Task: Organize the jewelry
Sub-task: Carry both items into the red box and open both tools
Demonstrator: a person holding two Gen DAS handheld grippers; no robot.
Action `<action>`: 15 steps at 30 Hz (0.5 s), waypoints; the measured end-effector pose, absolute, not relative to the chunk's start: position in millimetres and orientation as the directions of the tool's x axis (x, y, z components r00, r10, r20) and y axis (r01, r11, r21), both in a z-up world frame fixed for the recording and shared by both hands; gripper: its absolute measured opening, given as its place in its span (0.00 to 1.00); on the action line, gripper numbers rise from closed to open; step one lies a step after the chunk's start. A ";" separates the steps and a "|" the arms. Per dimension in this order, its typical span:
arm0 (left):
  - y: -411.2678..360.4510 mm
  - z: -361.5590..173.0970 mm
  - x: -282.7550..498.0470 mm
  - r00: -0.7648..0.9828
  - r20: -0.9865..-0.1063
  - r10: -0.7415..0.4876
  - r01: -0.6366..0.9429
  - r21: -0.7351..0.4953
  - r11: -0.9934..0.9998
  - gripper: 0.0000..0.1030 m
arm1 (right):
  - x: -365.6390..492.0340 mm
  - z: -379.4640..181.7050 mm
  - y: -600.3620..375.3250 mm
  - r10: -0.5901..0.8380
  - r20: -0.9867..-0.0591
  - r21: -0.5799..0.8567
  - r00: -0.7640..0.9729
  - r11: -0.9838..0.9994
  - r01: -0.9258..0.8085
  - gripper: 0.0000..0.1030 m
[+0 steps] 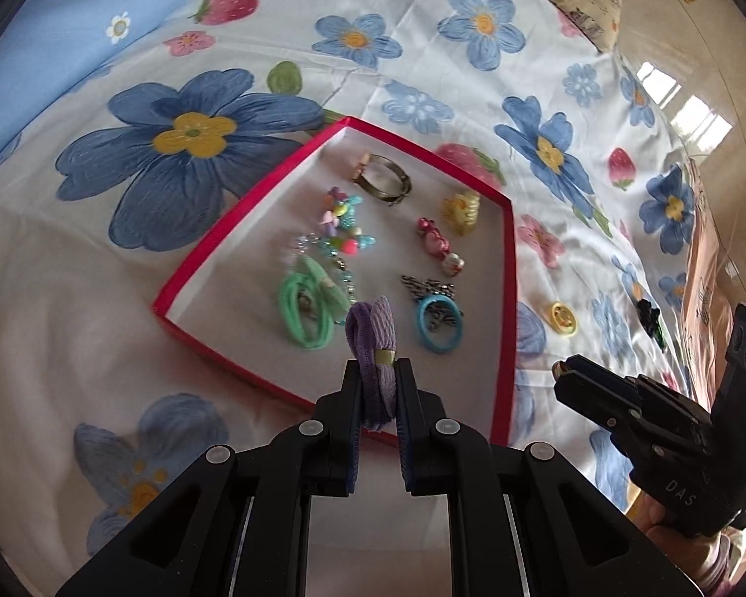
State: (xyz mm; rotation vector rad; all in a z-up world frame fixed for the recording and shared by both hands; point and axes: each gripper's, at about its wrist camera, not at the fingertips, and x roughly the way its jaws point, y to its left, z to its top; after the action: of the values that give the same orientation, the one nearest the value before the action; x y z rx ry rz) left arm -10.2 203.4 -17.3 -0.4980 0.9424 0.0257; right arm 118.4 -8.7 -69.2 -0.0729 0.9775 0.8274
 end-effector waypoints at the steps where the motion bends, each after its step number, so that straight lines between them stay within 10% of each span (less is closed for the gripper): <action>1: 205.3 -18.1 -9.5 0.593 -0.782 -0.190 -0.240 -0.397 0.886 0.11 | 119.1 -71.3 -3.4 0.588 -0.759 0.298 0.279 0.695 -0.654 0.23; 15: 208.7 -40.2 35.1 0.500 -0.850 -0.166 -0.242 -0.321 0.916 0.11 | 139.0 -96.6 47.6 0.546 -0.812 0.266 0.205 0.659 -0.704 0.23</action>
State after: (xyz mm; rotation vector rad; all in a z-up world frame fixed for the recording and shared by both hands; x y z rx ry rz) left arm 35.1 208.7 -40.2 -0.4313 1.0549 0.0479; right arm 139.0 47.6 -96.6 -0.1762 1.0473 0.8772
